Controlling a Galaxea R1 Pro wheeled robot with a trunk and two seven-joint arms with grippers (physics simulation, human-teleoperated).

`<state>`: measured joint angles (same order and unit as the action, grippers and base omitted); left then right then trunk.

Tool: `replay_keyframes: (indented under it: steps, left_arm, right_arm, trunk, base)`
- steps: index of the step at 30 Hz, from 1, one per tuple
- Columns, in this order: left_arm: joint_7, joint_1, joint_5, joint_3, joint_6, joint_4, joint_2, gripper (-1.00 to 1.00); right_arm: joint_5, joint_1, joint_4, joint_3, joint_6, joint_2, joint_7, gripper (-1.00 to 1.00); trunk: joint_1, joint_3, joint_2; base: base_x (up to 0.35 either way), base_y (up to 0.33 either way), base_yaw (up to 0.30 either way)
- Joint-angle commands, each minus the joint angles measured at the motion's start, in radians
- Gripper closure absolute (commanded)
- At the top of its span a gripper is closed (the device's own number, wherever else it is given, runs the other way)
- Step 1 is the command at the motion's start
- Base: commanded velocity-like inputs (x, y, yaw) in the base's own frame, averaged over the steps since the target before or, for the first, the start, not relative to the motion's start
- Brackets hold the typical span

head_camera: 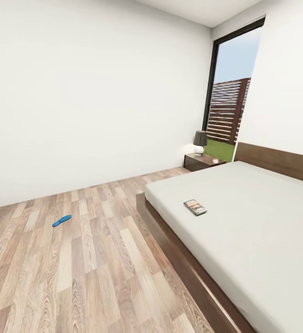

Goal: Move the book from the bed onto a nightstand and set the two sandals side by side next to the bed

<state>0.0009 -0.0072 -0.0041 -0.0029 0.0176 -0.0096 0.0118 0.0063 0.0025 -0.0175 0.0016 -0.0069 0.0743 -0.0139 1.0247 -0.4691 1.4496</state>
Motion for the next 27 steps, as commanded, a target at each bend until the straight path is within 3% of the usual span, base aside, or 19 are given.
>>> replay_keyframes:
  steps: [1, 27]
  left_arm:
    - [0.0, -0.001, 0.0, 0.0, 0.002, 0.0, 0.0, -1.0]
    - [0.0, -0.001, 0.0, 0.001, 0.002, 0.0, 0.0, -1.0]
  right_arm:
    - [0.001, 0.0, -0.001, 0.0, -0.001, 0.0, -0.001, -1.0]
    - [0.0, 0.001, -0.002, 0.0, -0.001, 0.005, -0.001, -1.0]
  trunk:
    - [0.0, -0.001, 0.0]
    - [0.0, -0.001, 0.0]
  base:
    - [0.207, -0.126, 0.086]
    - [0.19, -0.052, 0.03]
